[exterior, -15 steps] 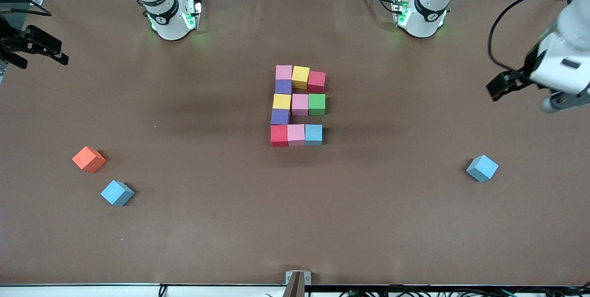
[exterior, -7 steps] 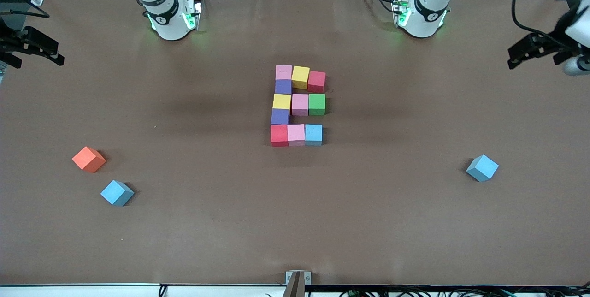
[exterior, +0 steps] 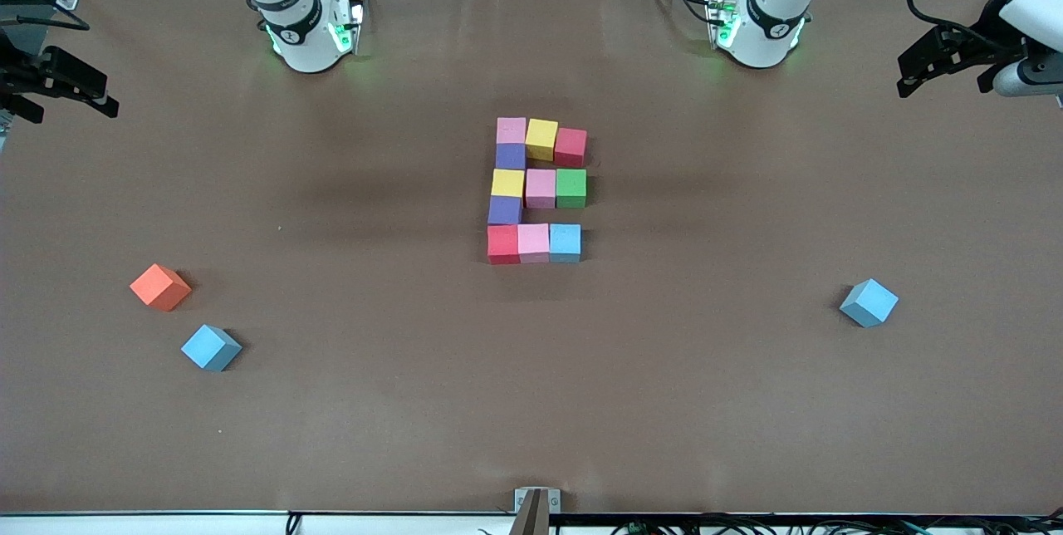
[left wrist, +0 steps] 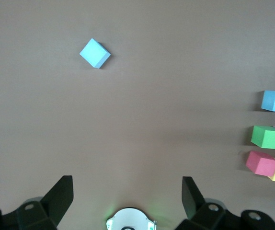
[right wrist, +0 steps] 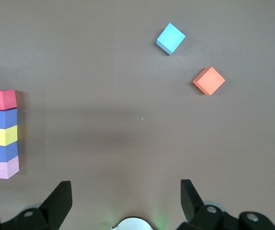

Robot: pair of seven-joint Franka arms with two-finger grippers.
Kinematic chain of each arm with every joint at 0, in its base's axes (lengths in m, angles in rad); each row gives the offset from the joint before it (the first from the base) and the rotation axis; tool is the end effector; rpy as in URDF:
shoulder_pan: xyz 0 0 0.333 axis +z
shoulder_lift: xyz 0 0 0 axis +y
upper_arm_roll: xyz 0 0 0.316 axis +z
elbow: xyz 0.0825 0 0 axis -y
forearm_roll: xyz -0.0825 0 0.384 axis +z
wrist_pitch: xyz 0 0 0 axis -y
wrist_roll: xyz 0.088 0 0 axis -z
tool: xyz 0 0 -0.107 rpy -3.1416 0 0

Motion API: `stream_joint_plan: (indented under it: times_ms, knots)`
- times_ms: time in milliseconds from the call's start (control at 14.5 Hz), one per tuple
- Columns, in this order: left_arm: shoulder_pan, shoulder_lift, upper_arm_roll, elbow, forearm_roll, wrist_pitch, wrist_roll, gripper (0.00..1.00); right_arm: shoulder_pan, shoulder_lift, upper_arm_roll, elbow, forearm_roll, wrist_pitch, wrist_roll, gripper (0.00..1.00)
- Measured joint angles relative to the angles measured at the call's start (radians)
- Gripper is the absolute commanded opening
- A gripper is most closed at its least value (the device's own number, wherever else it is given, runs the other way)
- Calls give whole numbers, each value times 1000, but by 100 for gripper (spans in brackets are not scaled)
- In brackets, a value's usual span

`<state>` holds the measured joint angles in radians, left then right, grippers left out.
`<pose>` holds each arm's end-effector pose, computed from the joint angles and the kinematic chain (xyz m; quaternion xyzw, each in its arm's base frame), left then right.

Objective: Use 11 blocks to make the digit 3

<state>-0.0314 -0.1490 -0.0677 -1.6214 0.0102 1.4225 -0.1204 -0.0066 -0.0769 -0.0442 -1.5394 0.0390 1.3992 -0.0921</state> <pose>0.4888 -0.0504 0.6662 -0.9996 -0.0118 0.0239 0.0128 0.5114 -0.0224 0.6656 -0.9990 -0.0235 0.0301 0.0232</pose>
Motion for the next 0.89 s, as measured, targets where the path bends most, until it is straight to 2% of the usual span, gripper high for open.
stream_joint_plan:
  times_ms: [894]
  knots:
    - [12, 8, 9, 2, -5, 10, -2, 100, 0, 0, -2, 0, 1, -4, 0, 100]
